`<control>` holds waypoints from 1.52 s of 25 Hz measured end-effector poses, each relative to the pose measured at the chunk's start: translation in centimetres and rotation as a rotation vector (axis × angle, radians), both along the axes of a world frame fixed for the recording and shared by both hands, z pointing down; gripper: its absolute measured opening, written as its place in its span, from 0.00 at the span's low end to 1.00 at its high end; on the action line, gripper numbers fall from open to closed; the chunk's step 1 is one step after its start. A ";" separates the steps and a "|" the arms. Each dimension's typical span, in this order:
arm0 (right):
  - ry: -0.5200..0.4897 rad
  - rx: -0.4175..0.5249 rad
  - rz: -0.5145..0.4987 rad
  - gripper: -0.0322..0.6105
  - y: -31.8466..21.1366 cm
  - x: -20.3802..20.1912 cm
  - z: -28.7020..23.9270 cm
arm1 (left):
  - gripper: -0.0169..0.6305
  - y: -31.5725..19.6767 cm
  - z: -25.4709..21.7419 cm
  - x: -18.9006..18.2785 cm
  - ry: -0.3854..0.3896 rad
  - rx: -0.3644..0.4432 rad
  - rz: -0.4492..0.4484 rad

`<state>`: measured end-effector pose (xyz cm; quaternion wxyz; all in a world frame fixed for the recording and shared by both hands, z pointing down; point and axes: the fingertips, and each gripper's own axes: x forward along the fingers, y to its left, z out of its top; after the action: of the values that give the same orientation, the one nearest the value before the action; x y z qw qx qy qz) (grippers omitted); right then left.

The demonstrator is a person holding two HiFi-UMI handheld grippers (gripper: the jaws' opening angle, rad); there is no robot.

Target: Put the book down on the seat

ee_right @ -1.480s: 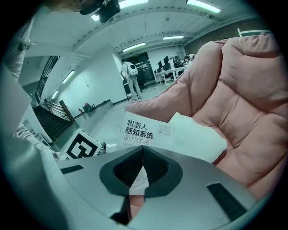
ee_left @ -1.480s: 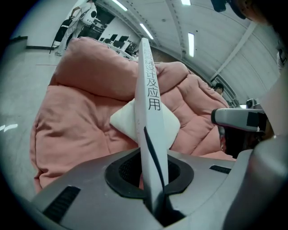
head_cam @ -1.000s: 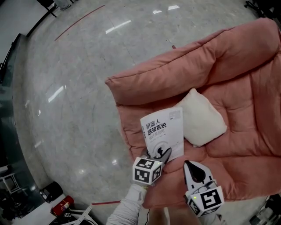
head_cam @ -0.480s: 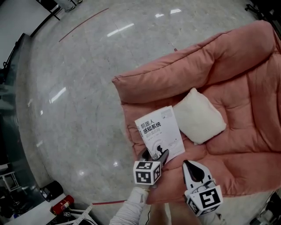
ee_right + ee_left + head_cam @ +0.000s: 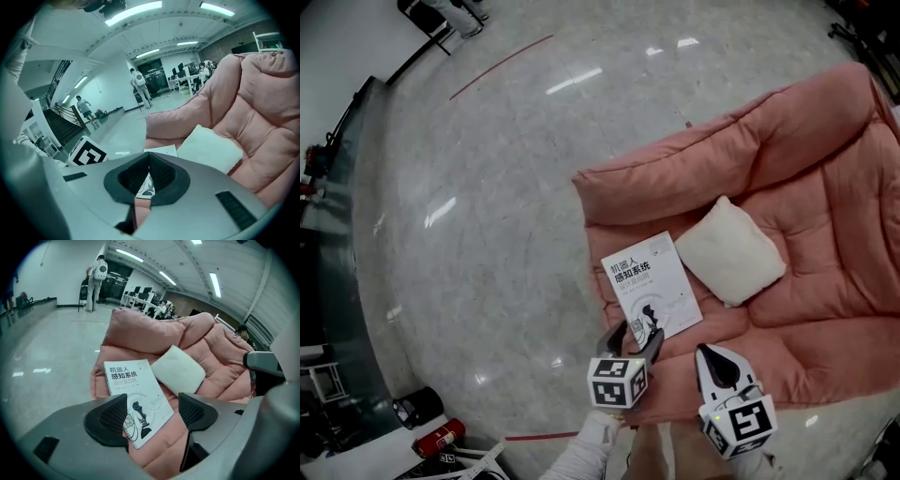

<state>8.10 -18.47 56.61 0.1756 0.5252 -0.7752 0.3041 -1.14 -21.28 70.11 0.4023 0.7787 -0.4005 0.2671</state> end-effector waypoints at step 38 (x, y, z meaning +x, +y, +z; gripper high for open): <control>0.086 0.184 -0.162 0.06 11.7 -6.6 -16.4 | 0.04 13.2 -28.0 -3.3 0.159 0.295 0.096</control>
<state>1.45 -6.77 40.24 0.1836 0.4874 -0.8314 0.1936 -4.41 -8.10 42.12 0.3010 0.8662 -0.3645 0.1621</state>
